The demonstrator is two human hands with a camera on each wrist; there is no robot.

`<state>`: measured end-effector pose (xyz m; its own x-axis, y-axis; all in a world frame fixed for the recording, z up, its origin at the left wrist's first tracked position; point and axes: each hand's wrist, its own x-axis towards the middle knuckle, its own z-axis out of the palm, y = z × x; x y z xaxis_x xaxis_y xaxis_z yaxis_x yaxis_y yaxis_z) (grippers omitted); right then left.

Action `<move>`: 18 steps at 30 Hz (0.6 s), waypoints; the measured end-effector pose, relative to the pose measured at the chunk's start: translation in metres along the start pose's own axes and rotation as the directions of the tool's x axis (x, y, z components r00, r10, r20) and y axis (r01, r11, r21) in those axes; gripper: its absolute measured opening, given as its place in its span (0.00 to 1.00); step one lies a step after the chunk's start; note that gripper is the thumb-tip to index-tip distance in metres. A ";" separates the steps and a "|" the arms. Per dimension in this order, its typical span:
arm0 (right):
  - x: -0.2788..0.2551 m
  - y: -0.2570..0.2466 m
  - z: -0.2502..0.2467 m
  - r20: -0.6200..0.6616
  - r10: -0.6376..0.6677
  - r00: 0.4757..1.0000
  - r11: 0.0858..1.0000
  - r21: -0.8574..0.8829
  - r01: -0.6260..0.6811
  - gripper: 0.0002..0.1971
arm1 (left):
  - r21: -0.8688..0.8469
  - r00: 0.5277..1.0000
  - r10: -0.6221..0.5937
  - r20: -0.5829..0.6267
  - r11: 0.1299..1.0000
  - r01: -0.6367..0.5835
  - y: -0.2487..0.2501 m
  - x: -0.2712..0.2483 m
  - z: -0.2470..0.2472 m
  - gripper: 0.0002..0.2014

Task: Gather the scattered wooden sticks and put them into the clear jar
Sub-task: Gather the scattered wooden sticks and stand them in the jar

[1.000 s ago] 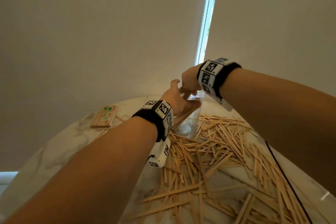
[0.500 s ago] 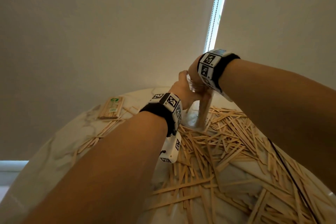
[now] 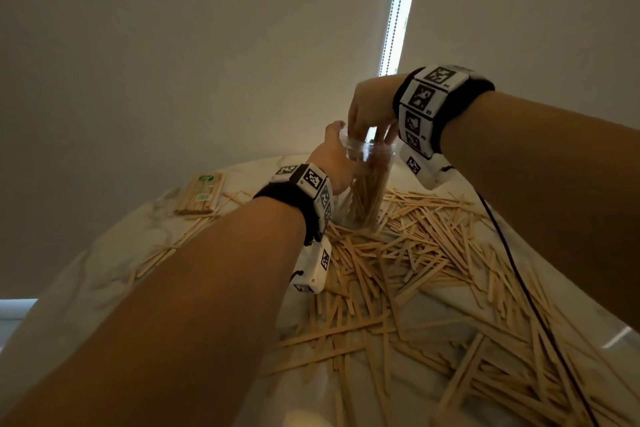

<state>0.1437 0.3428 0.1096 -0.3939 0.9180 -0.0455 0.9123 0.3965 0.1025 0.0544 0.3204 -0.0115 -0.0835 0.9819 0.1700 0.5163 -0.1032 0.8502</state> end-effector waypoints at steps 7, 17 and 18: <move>-0.081 0.025 0.001 -0.302 0.029 0.953 0.989 0.147 0.017 0.13 | 0.089 0.997 -0.072 -0.037 0.993 0.075 0.015 -0.028 -0.005 0.53; -0.250 -0.014 0.094 0.272 -0.431 0.860 0.898 0.220 0.381 0.17 | 0.727 0.964 -0.264 0.019 0.666 0.168 -0.020 -0.158 -0.071 0.26; -0.265 -0.019 0.104 0.351 -0.496 0.794 0.868 0.218 0.446 0.25 | 0.762 0.954 -0.300 0.014 0.621 0.184 -0.027 -0.173 -0.077 0.26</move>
<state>0.2427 0.0921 0.0163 -0.7262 0.5314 -0.4362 0.6405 0.7535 -0.1484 -0.0110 0.1414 -0.0255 -0.2223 0.9699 -0.0996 0.9546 0.2373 0.1799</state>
